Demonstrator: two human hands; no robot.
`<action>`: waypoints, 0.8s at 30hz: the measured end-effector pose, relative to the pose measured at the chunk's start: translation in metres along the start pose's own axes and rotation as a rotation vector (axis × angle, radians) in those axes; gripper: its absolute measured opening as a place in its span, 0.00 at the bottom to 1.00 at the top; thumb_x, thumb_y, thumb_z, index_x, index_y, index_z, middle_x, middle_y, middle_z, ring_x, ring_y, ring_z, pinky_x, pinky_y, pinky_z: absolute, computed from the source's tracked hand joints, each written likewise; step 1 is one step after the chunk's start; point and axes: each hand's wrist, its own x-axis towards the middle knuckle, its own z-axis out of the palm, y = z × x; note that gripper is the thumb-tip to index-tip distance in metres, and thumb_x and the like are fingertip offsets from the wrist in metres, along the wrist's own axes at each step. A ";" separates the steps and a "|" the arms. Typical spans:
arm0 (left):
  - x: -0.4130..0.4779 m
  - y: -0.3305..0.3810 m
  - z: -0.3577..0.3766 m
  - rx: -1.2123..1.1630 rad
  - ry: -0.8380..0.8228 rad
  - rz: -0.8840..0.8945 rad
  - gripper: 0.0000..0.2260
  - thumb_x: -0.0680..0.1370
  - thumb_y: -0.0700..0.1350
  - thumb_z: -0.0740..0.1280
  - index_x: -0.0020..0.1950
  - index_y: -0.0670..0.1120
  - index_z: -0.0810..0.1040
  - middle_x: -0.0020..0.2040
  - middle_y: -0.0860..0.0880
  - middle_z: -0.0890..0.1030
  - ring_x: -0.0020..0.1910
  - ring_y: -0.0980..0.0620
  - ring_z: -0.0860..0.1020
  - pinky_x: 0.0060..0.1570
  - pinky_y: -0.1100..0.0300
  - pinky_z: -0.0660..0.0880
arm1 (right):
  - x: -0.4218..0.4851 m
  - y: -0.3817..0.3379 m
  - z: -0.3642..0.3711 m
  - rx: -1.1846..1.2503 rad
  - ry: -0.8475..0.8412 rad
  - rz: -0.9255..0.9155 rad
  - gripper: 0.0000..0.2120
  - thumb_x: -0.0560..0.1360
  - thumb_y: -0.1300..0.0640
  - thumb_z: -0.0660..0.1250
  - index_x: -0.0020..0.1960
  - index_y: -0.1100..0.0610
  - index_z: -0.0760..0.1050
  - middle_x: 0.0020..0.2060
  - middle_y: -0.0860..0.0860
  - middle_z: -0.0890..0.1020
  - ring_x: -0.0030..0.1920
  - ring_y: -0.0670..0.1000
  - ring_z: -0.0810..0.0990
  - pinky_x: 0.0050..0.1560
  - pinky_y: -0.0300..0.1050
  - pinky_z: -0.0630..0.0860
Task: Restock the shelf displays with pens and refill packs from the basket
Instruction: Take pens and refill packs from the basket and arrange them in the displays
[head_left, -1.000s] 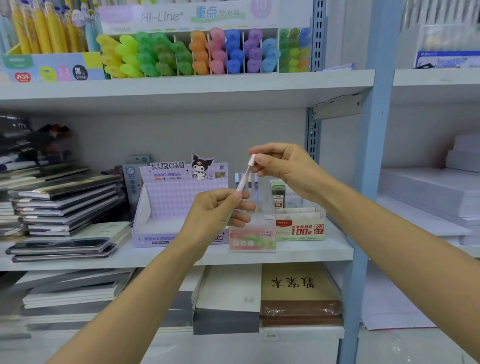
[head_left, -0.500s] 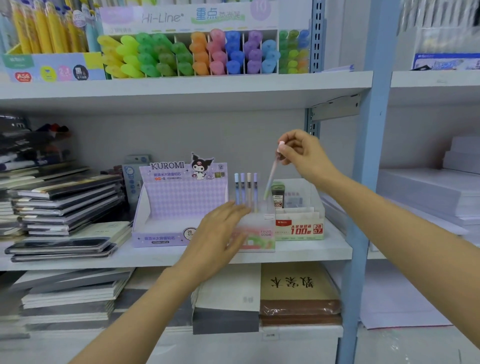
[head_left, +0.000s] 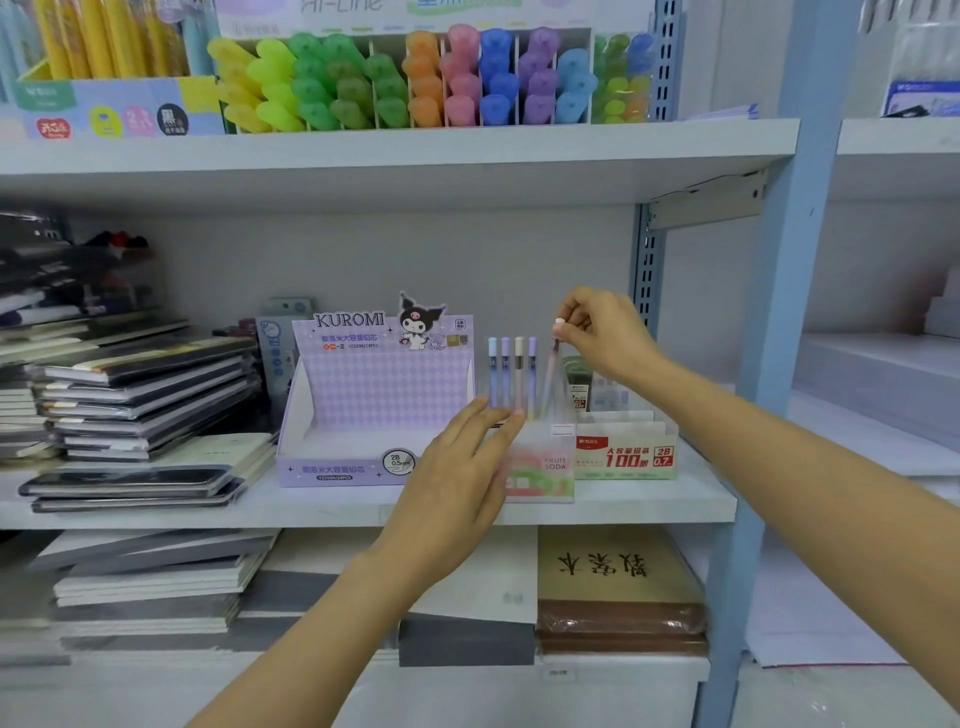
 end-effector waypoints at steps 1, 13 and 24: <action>0.000 0.000 0.001 -0.004 0.005 -0.001 0.23 0.81 0.40 0.60 0.76 0.46 0.63 0.73 0.48 0.68 0.77 0.49 0.56 0.74 0.56 0.58 | 0.002 -0.001 -0.003 -0.009 -0.015 0.001 0.02 0.77 0.60 0.68 0.49 0.58 0.77 0.37 0.47 0.78 0.37 0.43 0.75 0.41 0.35 0.70; -0.001 0.002 0.000 -0.010 0.015 -0.012 0.24 0.80 0.36 0.59 0.76 0.45 0.63 0.73 0.47 0.68 0.77 0.49 0.56 0.74 0.55 0.58 | 0.001 0.002 0.011 0.078 0.001 0.042 0.05 0.74 0.60 0.72 0.49 0.59 0.79 0.41 0.53 0.83 0.42 0.49 0.80 0.46 0.39 0.76; 0.001 0.010 -0.005 0.049 -0.030 -0.038 0.25 0.82 0.38 0.56 0.79 0.48 0.56 0.79 0.49 0.58 0.79 0.51 0.48 0.76 0.57 0.50 | -0.003 -0.005 0.001 -0.039 -0.076 0.101 0.12 0.79 0.55 0.65 0.60 0.57 0.80 0.55 0.54 0.82 0.51 0.48 0.78 0.52 0.40 0.72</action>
